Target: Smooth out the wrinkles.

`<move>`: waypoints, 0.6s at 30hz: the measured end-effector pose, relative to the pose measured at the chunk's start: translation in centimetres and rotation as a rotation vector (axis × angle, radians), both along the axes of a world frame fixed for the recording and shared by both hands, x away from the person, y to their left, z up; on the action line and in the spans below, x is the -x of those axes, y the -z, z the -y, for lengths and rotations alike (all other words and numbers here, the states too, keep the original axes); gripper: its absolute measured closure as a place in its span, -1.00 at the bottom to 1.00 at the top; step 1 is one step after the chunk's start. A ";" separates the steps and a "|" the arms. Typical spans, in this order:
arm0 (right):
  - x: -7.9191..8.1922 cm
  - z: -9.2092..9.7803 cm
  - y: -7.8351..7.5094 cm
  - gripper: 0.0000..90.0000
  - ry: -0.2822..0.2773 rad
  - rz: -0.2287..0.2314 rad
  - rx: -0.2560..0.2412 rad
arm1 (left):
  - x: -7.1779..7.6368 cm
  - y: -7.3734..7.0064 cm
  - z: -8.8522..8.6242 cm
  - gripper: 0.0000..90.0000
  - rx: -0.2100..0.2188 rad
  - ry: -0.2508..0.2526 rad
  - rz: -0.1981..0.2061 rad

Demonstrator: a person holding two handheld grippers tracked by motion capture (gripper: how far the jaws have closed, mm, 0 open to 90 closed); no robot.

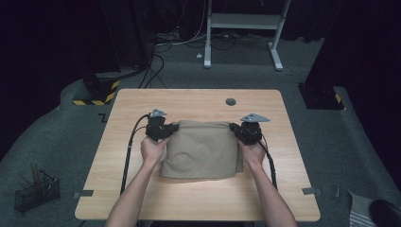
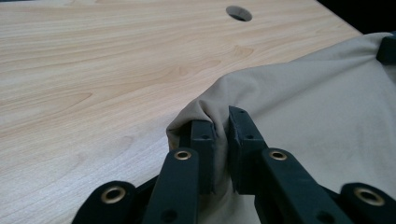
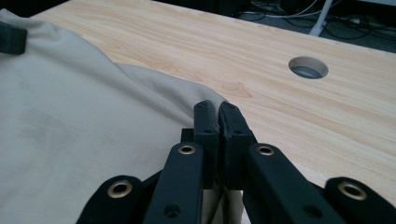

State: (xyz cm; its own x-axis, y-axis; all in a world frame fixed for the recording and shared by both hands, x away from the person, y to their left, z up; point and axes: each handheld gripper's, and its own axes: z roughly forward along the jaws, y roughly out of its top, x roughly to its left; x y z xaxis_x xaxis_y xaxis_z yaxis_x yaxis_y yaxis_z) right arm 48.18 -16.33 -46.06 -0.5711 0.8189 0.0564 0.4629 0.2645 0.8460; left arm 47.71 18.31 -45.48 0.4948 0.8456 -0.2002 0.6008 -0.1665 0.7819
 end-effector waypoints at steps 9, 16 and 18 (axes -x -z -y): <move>-0.8 -0.3 1.2 0.93 0.016 -0.033 0.024 | -0.7 0.6 0.3 0.82 -0.025 -0.008 0.000; -1.2 -0.5 2.0 0.93 0.025 -0.054 0.047 | -1.0 1.4 0.6 0.80 -0.053 -0.010 0.000; -1.4 -0.5 2.3 0.93 0.028 -0.064 0.044 | -1.0 1.7 0.6 0.80 -0.058 -0.014 -0.004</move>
State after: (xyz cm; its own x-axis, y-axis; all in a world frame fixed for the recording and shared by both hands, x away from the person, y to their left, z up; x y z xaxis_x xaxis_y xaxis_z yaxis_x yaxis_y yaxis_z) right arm 49.62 -15.81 -48.39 -0.5445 0.8369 0.0558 0.5230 0.2867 0.8027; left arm 48.73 17.75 -47.16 0.4823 0.8625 -0.1530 0.6065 -0.2028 0.7688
